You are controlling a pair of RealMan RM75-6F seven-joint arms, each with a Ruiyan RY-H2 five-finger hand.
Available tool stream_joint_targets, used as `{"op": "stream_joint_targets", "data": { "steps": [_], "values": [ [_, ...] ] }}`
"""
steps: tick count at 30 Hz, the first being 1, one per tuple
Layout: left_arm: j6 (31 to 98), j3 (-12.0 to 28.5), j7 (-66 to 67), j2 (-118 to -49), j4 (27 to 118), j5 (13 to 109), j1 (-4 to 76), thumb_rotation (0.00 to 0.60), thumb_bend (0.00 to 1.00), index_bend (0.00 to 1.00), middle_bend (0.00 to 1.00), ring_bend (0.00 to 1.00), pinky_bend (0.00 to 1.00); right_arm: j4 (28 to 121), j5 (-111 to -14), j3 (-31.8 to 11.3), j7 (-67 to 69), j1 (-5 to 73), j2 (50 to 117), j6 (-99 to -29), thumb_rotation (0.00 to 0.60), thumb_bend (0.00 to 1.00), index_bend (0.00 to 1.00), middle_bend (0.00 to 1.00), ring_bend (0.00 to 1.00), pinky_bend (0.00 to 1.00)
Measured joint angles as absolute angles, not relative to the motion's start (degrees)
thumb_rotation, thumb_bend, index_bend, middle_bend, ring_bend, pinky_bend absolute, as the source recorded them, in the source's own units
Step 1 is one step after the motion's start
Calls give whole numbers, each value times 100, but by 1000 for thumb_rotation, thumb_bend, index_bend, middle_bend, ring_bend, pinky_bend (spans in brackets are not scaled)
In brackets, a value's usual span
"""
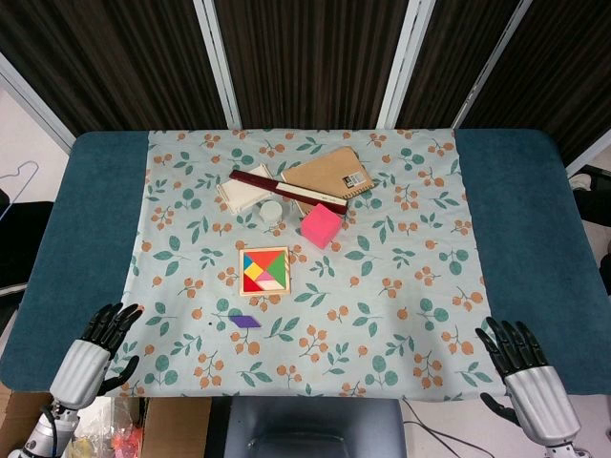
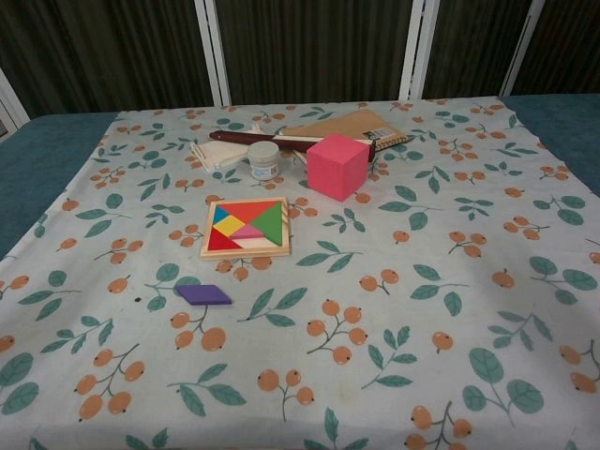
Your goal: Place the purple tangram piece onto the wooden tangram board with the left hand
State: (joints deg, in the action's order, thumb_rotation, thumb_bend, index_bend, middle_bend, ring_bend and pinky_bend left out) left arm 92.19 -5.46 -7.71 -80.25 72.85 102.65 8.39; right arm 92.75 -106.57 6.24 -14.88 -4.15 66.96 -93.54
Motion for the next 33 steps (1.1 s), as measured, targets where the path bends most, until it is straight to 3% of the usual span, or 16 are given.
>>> {"op": "stream_joint_targets", "data": {
  "steps": [5,7,8,11,12,14,18,25,33],
  "values": [
    [9206,-520,-772,-8131,7231,10260,867,600,394,0,59,20,90,9278,-10646,627,-1496,-402,6691,-9301,600,121,0,0,0,0],
    [9171,-509,-777,-8253,7232,10271,900,600,392,16,96,78,173,9287,-10621,626,-1467,-400,6682,-9288,600,121,0,0,0,0],
    [9136,-502,-762,-8311,7259,10275,924,600,392,35,163,172,294,9287,-10618,623,-1452,-397,6679,-9284,600,121,0,0,0,0],
    [8985,-440,-573,-8454,7476,10245,1001,600,392,119,561,665,784,9296,-10622,626,-1441,-391,6673,-9270,600,121,0,0,0,0],
    [8924,-412,-460,-8490,7567,10204,1019,600,392,146,696,806,895,9302,-10624,625,-1419,-388,6672,-9274,600,121,0,0,0,0],
    [8712,-338,-100,-8561,7847,10083,1086,600,392,213,852,946,978,9309,-10627,620,-1372,-375,6665,-9270,600,121,0,0,0,0],
    [8123,-113,592,-8777,8559,9700,1290,600,393,335,997,1000,1000,9328,-10593,614,-1342,-346,6633,-9211,600,121,0,0,0,0],
    [7258,344,1583,-9435,8885,8629,1646,600,388,350,1000,1000,1000,9336,-10556,593,-1341,-337,6616,-9198,600,121,0,0,0,0],
    [6914,577,2133,-10096,8673,8012,1896,600,384,323,1000,1000,1000,9351,-10546,598,-1347,-328,6611,-9169,600,121,0,0,0,0]
  ]
}}
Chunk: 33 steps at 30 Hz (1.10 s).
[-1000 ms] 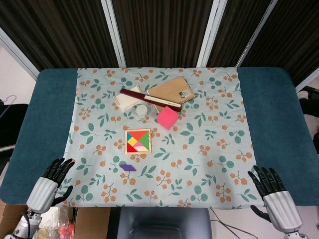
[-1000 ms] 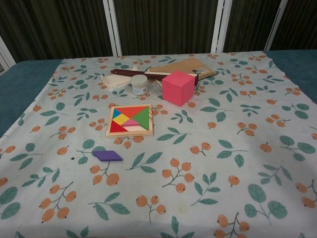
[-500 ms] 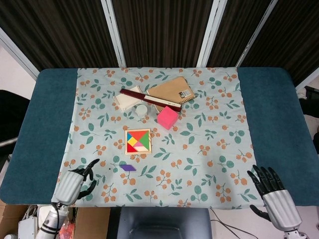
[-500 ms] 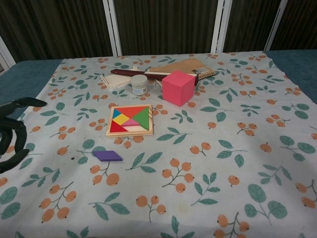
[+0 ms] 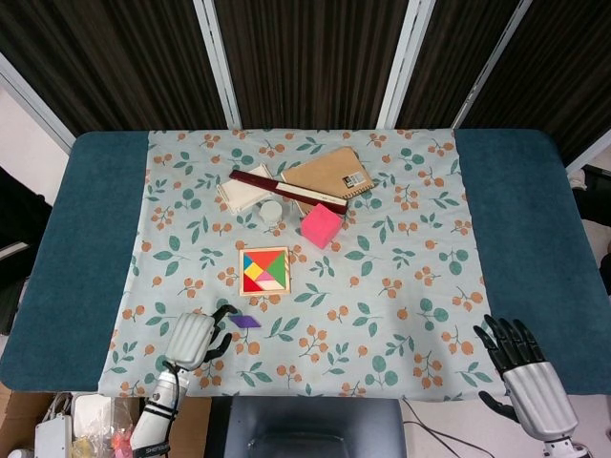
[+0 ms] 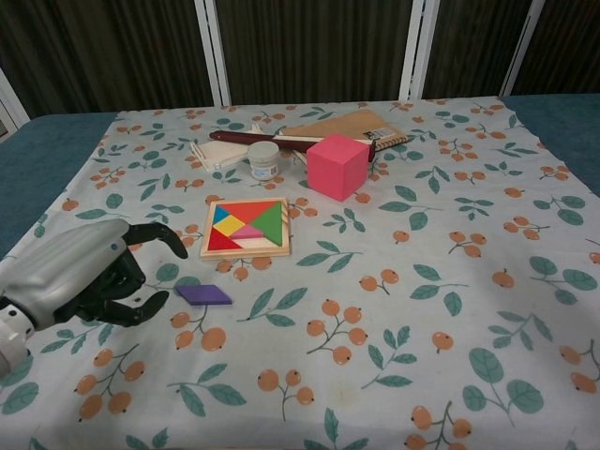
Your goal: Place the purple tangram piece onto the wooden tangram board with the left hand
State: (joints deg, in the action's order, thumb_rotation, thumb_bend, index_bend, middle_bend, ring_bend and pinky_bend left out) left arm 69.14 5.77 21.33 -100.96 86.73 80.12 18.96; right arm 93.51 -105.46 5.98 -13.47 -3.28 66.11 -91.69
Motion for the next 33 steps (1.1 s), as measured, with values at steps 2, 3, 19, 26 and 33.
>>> {"op": "stream_joint_targets", "data": {
  "steps": [2,3,19,26,33],
  "values": [
    [6861,633,2277,-10251,8553,7867,1951,600,382,328,1000,1000,1000,9352,-10546,606,-1339,-324,6603,-9153,600,121,0,0,0,0],
    [6844,660,2326,-10323,8483,7806,1973,600,381,333,1000,1000,1000,9352,-10553,611,-1333,-322,6599,-9151,600,121,0,0,0,0],
    [6750,823,2389,-10964,7677,7311,2223,600,379,410,1000,1000,1000,9341,-10576,613,-1217,-337,6546,-9230,600,121,0,0,0,0],
    [6767,843,2323,-11045,7518,7222,2261,600,375,454,1000,1000,1000,9345,-10571,607,-1237,-338,6554,-9228,600,121,0,0,0,0],
    [6880,847,2264,-11062,7572,7252,2276,600,363,526,1000,1000,1000,9347,-10584,617,-1256,-346,6565,-9226,600,121,0,0,0,0]
  ]
}}
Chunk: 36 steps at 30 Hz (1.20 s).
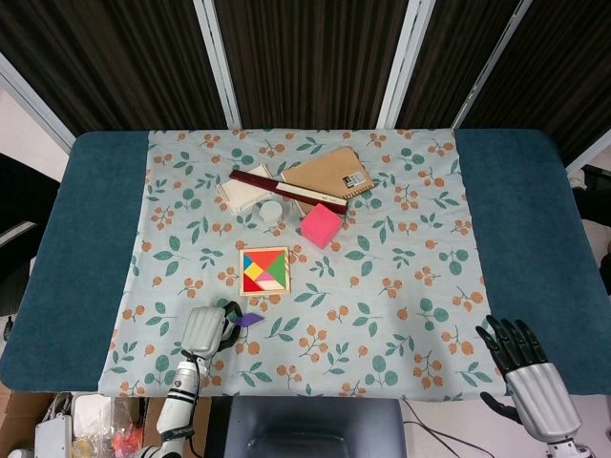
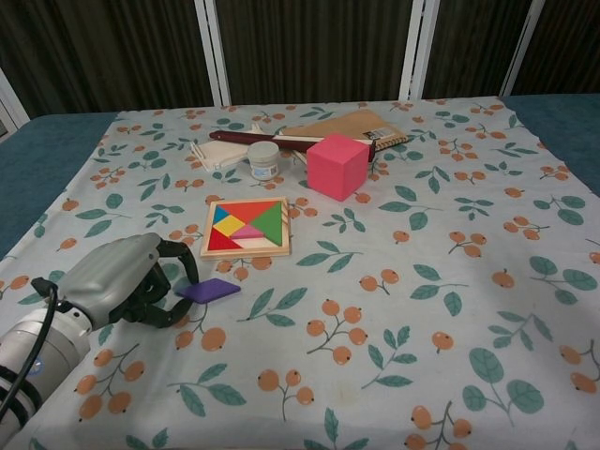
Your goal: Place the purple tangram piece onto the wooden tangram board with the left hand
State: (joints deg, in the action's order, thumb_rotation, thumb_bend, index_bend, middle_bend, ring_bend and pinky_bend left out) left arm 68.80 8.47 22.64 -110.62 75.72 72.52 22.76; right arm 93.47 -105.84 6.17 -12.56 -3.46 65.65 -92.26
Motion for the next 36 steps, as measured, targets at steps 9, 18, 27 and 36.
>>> {"op": "stream_joint_targets", "data": {
  "steps": [9,18,27,36],
  "values": [
    [6975,1025,2203,-10945,7954,7241,2348,600,362,554,1000,1000,1000,9337,-10596,619,-1174,-353,6537,-9270,600,121,0,0,0,0],
    [6602,1371,1836,-10712,8241,7161,2696,600,360,549,1000,1000,1000,9312,-10635,643,-1018,-365,6474,-9335,600,121,0,0,0,0],
    [5781,1688,1033,-10718,7579,7280,3491,600,361,550,1000,1000,1000,9307,-10563,615,-901,-391,6436,-9394,600,121,0,0,0,0],
    [5474,1728,385,-10968,6220,7827,4265,600,364,558,1000,1000,1000,9355,-10366,550,-892,-383,6396,-9316,600,121,0,0,0,0]
  ]
}}
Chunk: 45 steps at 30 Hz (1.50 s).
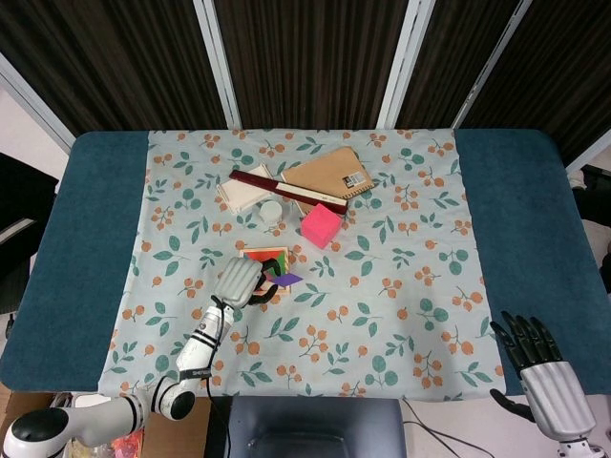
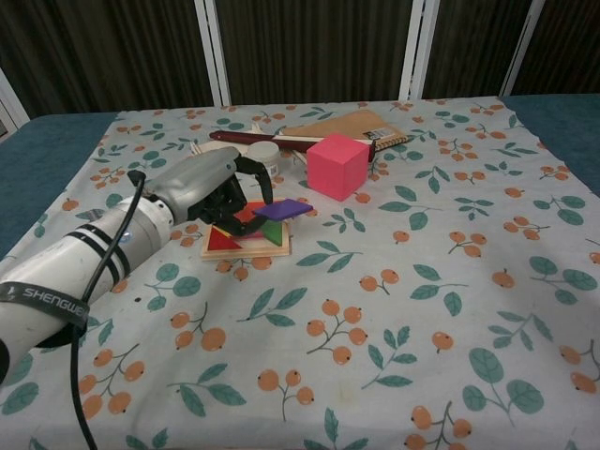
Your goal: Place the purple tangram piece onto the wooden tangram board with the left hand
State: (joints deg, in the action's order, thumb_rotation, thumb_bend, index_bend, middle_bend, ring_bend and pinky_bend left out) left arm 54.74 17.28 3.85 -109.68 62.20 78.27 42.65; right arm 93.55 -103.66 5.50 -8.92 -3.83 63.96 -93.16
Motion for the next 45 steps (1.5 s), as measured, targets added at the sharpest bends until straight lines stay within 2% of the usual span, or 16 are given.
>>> {"op": "stream_joint_targets", "data": {
  "steps": [5,12,22,35,45],
  "values": [
    [5230,1638,-198,-10977,5642,8052,4619,600,370,565,1000,1000,1000,9373,-10255,493,-884,-395,6380,-9334,600,121,0,0,0,0],
    [4880,1329,-1110,-10702,5495,8329,4843,600,369,572,1000,1000,1000,9405,-10205,483,-966,-374,6394,-9235,600,121,0,0,0,0],
    [5182,778,-2213,-10557,4815,9077,5134,600,358,585,1000,1000,1000,9396,-10251,513,-1005,-416,6413,-9280,600,121,0,0,0,0],
    [5312,209,-3231,-10642,3835,9381,5311,600,359,602,1000,1000,1000,9413,-10206,512,-1109,-399,6442,-9174,600,121,0,0,0,0],
    [5328,56,-3397,-10729,3577,9411,5350,600,359,610,1000,1000,1000,9420,-10211,518,-1126,-400,6444,-9168,600,121,0,0,0,0]
  ]
}}
